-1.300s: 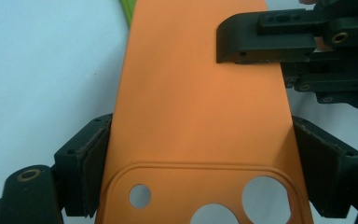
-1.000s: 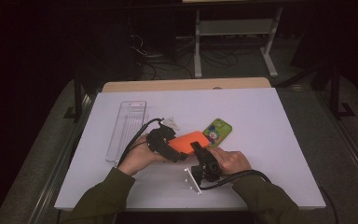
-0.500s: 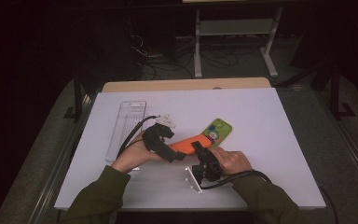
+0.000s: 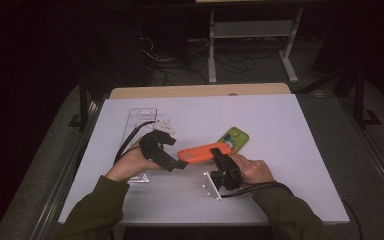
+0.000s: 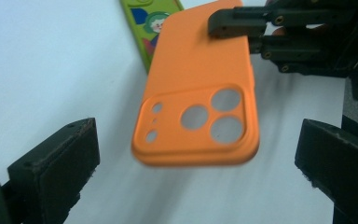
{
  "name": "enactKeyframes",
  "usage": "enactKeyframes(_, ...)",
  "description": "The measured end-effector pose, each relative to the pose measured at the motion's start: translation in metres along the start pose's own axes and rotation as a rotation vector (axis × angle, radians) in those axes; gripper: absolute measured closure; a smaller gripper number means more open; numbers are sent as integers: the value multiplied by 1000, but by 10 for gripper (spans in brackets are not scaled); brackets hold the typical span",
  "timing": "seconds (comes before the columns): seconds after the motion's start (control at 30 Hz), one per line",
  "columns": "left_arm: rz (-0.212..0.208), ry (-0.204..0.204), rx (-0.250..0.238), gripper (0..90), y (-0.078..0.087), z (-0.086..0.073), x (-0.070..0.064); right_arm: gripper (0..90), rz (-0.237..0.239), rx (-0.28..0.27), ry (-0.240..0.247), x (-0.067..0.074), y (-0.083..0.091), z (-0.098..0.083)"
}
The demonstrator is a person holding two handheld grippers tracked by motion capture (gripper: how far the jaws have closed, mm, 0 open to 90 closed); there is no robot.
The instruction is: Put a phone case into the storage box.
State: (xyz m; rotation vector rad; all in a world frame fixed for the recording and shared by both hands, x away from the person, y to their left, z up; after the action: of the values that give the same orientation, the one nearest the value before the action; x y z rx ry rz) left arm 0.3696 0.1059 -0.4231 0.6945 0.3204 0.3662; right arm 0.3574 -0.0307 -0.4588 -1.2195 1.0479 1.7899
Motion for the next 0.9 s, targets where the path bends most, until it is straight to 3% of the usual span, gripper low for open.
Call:
enactKeyframes(0.23,14,5,-4,0,6,-2,4,808,28,15,-38,-1,-1,-6)
enactKeyframes(0.5,17,3,-7,0,5,-3,6,808,46,18,-151,-6,-2,-11)
enactKeyframes(0.53,16,25,-16,0,4,-3,5,808,59,18,-197,-5,-3,-12)
enactKeyframes(0.77,25,12,-7,0,4,-4,7,807,80,24,-313,-12,-3,-19)
enactKeyframes(0.87,25,10,-14,0,3,-3,7,807,93,29,-397,-13,-2,-20)
enactKeyframes(0.9,27,4,-15,0,2,-3,7,807,111,24,-453,-12,-2,-19)
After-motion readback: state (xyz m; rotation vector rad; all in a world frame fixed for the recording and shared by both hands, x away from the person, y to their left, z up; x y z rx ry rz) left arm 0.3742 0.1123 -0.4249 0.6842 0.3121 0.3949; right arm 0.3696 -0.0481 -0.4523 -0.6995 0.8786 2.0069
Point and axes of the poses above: each handheld gripper's, and its own axes: y roughly backward along the jaws, z roughly out of its top, x roughly to its left, the point moved 9 cm from there along -y, roughly forward along the jaws, and after that the axes turned 4 degrees about -x, right-handed, at the moved point
